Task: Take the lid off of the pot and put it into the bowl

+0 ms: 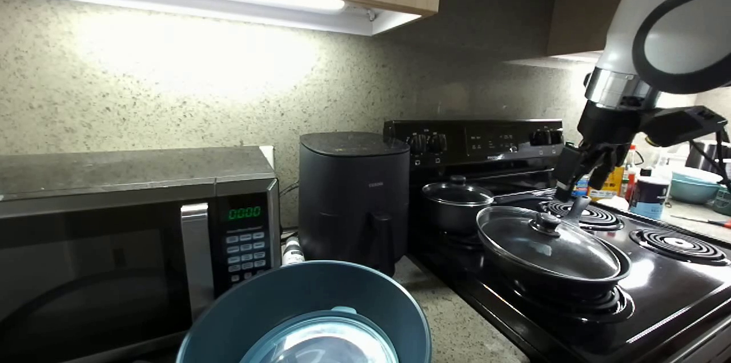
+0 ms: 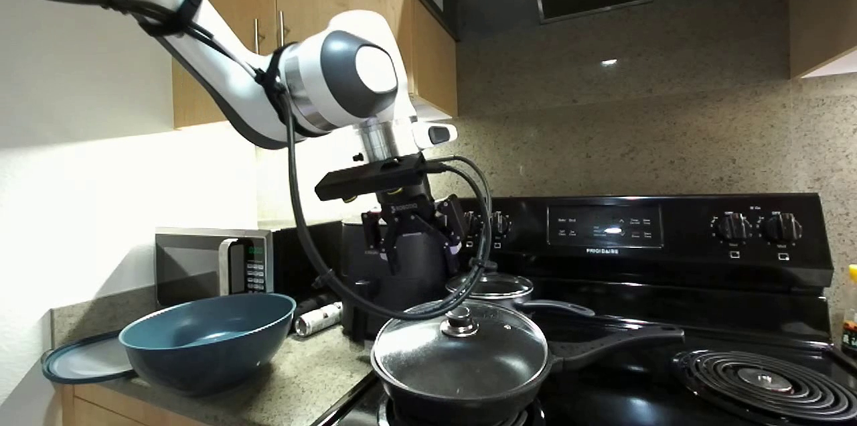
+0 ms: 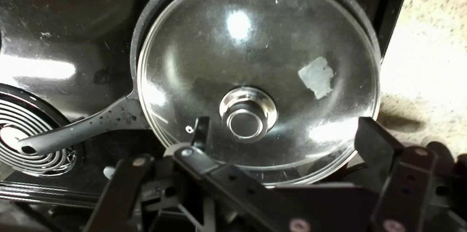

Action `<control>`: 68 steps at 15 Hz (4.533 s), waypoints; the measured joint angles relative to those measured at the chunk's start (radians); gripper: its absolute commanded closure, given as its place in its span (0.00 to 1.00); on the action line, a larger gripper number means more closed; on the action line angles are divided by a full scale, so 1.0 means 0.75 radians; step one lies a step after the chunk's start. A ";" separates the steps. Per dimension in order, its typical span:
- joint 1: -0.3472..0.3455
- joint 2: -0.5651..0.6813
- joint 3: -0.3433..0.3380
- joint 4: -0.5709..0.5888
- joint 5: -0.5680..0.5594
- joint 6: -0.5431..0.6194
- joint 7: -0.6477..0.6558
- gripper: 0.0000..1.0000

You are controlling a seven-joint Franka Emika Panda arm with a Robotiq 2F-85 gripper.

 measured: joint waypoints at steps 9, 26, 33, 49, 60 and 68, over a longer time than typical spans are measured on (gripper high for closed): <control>-0.007 0.152 -0.001 0.091 0.003 0.039 0.035 0.00; -0.006 0.577 -0.011 0.463 0.078 -0.364 0.075 0.04; -0.006 0.573 -0.011 0.475 0.076 -0.362 0.075 0.00; -0.006 0.610 -0.009 0.475 0.076 -0.254 0.051 0.51; -0.015 0.606 -0.021 0.492 0.078 -0.301 0.051 0.75; 0.006 0.282 0.039 0.427 -0.006 -0.365 0.058 0.50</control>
